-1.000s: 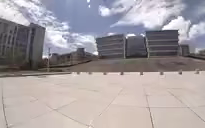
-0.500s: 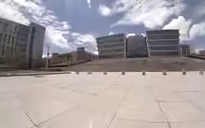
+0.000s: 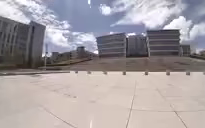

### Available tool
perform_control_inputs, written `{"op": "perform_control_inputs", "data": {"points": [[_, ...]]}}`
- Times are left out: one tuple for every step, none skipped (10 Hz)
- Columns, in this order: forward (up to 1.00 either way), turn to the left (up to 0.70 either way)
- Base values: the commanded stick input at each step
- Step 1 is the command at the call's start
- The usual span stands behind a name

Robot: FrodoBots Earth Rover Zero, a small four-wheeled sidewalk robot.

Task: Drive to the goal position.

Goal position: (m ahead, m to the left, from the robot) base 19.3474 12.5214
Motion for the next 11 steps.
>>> {"op": "perform_control_inputs", "data": {"points": [[1.0, 0.05], [1.0, 0.05], [1.0, 0.05], [1.0, 0.05], [1.0, 0.05], [1.0, 0.05], [1.0, 0.05], [1.0, 0.05], [1.0, 0.05], [1.0, 0.05], [1.0, 0.05]]}}
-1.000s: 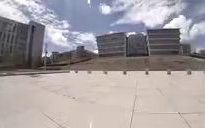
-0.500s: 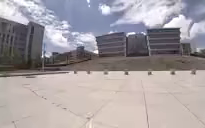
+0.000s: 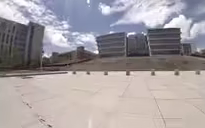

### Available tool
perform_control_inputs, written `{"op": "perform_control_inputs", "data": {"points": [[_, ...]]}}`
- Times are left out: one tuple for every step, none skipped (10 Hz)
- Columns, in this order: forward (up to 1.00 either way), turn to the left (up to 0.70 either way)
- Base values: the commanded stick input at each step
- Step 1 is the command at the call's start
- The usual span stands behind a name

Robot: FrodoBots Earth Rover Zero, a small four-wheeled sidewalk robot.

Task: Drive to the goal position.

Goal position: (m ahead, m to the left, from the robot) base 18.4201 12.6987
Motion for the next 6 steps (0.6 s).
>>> {"op": "perform_control_inputs", "data": {"points": [[1.0, 0.05], [1.0, 0.05], [1.0, 0.05], [1.0, 0.05], [1.0, 0.05], [1.0, 0.05]]}}
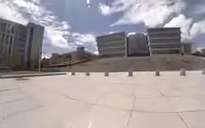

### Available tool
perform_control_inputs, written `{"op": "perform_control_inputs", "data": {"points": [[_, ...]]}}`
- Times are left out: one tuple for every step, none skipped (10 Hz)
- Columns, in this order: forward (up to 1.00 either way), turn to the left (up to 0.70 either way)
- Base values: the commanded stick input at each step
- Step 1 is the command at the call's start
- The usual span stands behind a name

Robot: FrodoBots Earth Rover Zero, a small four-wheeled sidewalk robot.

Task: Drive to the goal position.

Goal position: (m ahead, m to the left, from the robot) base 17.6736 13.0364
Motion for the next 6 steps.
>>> {"op": "perform_control_inputs", "data": {"points": [[1.0, 0.05], [1.0, 0.05], [1.0, 0.05], [1.0, 0.05], [1.0, 0.05], [1.0, 0.05]]}}
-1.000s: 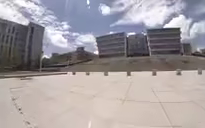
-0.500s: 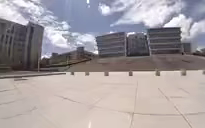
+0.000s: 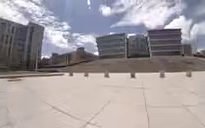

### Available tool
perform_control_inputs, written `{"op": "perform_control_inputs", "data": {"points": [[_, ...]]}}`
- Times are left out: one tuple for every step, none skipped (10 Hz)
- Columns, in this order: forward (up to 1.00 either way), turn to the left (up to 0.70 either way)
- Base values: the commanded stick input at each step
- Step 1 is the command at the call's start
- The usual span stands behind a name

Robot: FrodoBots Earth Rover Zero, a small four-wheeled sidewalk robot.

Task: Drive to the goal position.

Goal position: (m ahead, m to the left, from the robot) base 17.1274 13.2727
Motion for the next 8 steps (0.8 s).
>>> {"op": "perform_control_inputs", "data": {"points": [[1.0, 0.05], [1.0, 0.05], [1.0, 0.05], [1.0, 0.05], [1.0, 0.05], [1.0, 0.05], [1.0, 0.05], [1.0, 0.05]]}}
